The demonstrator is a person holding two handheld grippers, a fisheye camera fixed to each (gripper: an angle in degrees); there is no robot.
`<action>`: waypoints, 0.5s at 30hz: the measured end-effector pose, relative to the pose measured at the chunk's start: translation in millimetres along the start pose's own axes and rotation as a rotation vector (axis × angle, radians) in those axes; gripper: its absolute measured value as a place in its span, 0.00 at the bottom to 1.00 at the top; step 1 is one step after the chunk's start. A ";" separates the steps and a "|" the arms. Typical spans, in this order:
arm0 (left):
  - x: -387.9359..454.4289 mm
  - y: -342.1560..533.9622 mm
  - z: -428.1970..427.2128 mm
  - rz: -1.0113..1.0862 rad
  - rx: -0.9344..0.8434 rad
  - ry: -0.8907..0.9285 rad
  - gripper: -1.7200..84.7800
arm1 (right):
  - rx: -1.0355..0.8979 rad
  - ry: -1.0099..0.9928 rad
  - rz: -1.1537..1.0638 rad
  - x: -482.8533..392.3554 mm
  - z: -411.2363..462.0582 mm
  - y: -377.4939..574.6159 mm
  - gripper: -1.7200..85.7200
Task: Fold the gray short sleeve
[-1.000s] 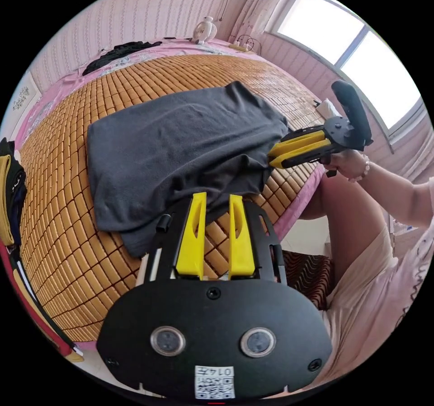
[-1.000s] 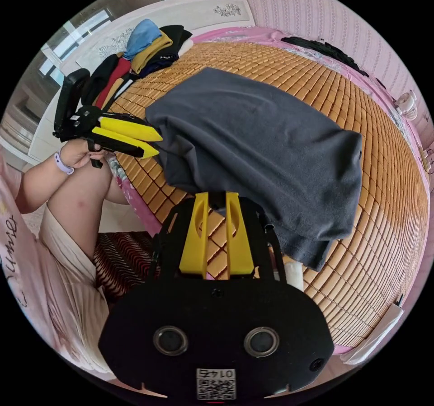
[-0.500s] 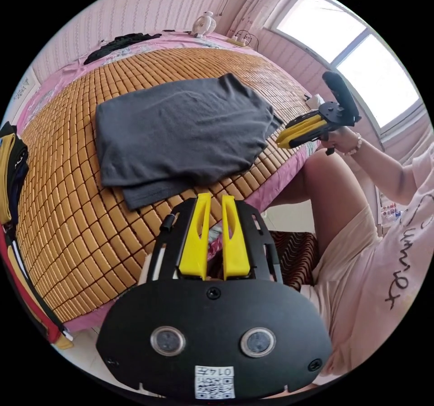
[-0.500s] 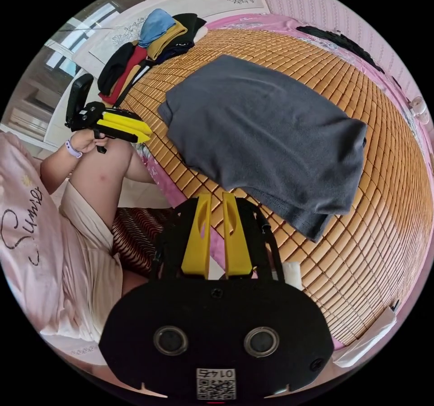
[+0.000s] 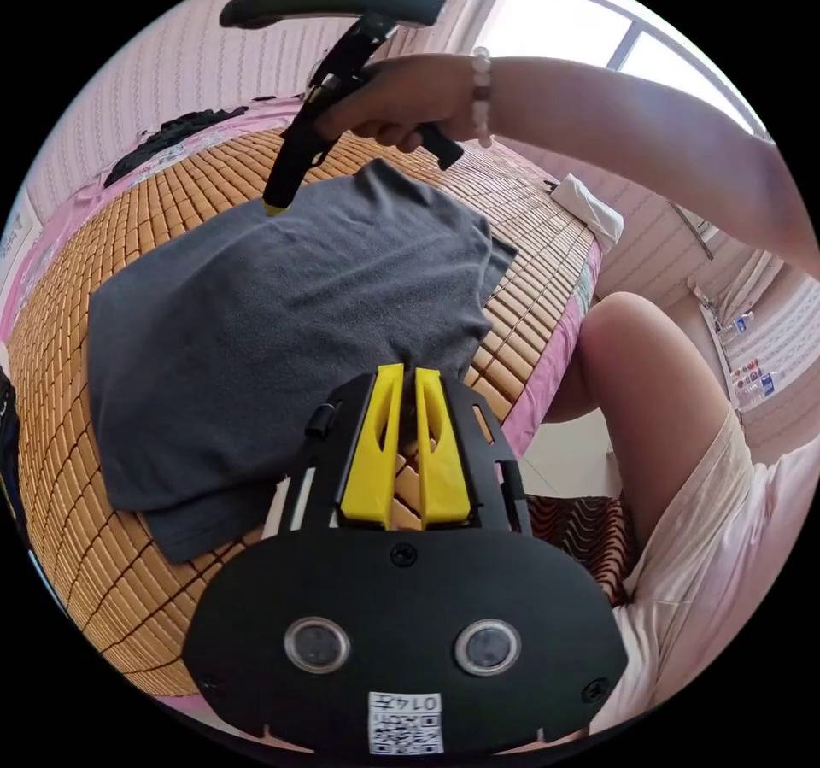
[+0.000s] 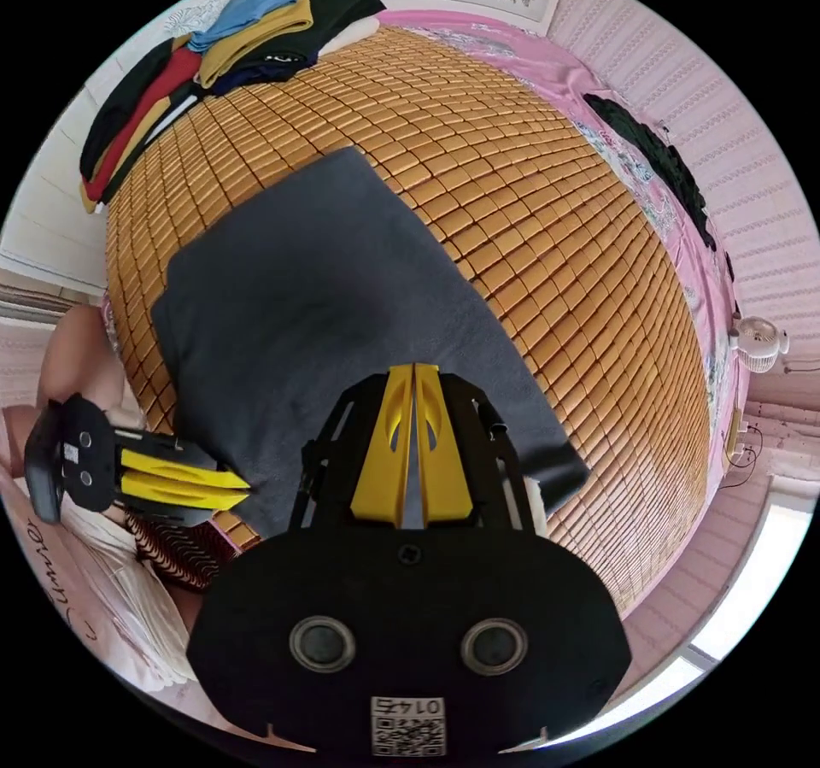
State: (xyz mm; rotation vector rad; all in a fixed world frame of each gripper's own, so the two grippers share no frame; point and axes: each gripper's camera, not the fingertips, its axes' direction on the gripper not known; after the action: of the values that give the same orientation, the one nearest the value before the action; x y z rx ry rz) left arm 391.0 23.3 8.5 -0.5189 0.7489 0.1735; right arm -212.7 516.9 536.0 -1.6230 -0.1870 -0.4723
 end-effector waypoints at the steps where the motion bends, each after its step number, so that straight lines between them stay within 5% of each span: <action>1: 2.4 0.5 0.1 -0.001 0.007 -0.001 0.04 | -0.069 -0.013 -0.007 1.3 13.1 -11.9 0.02; 15: 42.0 -7.5 -2.2 0.167 -0.009 -0.012 0.01 | -0.214 0.003 0.106 38.5 21.6 -68.7 0.01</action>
State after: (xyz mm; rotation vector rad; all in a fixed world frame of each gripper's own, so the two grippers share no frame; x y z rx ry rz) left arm 422.7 14.4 -18.8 -0.4630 0.7801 0.3351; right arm -201.0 540.0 613.5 -1.8308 -0.0489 -0.4244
